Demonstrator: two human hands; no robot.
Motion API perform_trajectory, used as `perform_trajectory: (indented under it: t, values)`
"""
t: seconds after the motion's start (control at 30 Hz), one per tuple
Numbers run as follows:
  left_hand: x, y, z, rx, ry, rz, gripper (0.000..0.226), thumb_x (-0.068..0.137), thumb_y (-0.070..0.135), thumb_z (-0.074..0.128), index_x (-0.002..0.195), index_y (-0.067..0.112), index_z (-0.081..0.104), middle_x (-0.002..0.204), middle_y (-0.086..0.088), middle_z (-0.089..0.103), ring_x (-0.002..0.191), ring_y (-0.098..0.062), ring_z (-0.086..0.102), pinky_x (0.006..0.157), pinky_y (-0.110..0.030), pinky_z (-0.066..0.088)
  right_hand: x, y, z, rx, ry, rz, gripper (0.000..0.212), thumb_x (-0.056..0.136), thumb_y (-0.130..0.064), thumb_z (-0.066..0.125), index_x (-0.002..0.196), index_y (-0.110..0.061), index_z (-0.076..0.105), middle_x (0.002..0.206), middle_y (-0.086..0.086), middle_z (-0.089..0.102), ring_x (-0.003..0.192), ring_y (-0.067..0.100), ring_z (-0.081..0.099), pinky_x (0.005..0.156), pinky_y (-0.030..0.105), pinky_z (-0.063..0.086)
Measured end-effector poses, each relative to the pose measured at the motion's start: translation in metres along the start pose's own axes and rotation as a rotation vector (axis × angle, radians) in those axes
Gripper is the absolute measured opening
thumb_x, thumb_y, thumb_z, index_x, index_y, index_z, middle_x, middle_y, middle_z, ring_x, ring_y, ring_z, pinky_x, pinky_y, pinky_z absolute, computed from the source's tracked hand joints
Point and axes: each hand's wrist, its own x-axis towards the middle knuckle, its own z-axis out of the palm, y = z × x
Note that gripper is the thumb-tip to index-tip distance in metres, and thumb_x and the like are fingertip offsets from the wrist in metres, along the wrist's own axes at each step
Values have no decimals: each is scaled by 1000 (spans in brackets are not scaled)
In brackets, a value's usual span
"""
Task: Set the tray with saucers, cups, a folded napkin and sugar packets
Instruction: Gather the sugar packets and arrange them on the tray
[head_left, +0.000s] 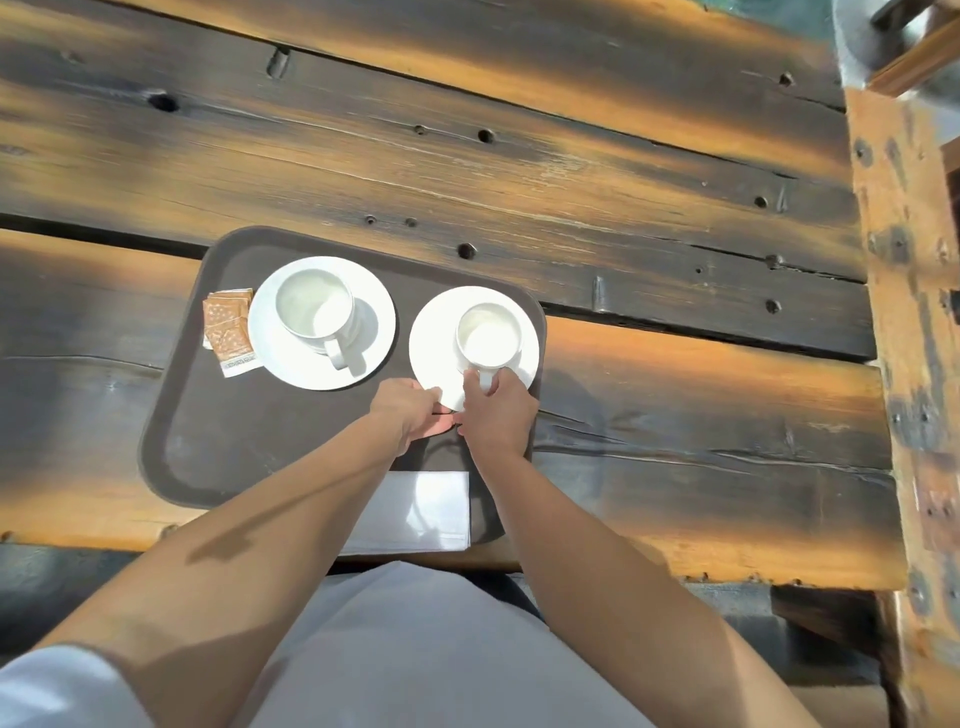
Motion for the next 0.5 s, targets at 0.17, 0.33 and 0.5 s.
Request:
perform_trajectory:
  t: [0.17, 0.33, 0.5]
  values:
    - [-2, 1, 1, 15, 8, 7, 29, 93, 1, 62, 70, 7, 45, 56, -13, 67, 43, -17, 67, 42, -21, 51, 5, -14, 5, 7, 106, 30, 34, 94, -39, 57, 70, -16, 52, 67, -4, 51, 61, 7, 41, 69, 34, 54]
    - [-2, 2, 0, 45, 9, 11, 32, 93, 1, 62, 67, 8, 44, 47, -8, 65, 42, -16, 66, 42, -21, 52, 4, -16, 5, -13, 108, 64, 32, 95, -41, 56, 80, -13, 58, 86, 8, 67, 71, 18, 51, 69, 31, 48]
    - [-2, 2, 0, 74, 21, 23, 36, 94, 2, 62, 66, 10, 41, 44, -6, 63, 39, -13, 64, 41, -20, 51, 0, -13, 8, -8, 107, 101, 32, 95, -41, 57, 77, -14, 54, 85, 5, 63, 61, 8, 34, 68, 27, 33]
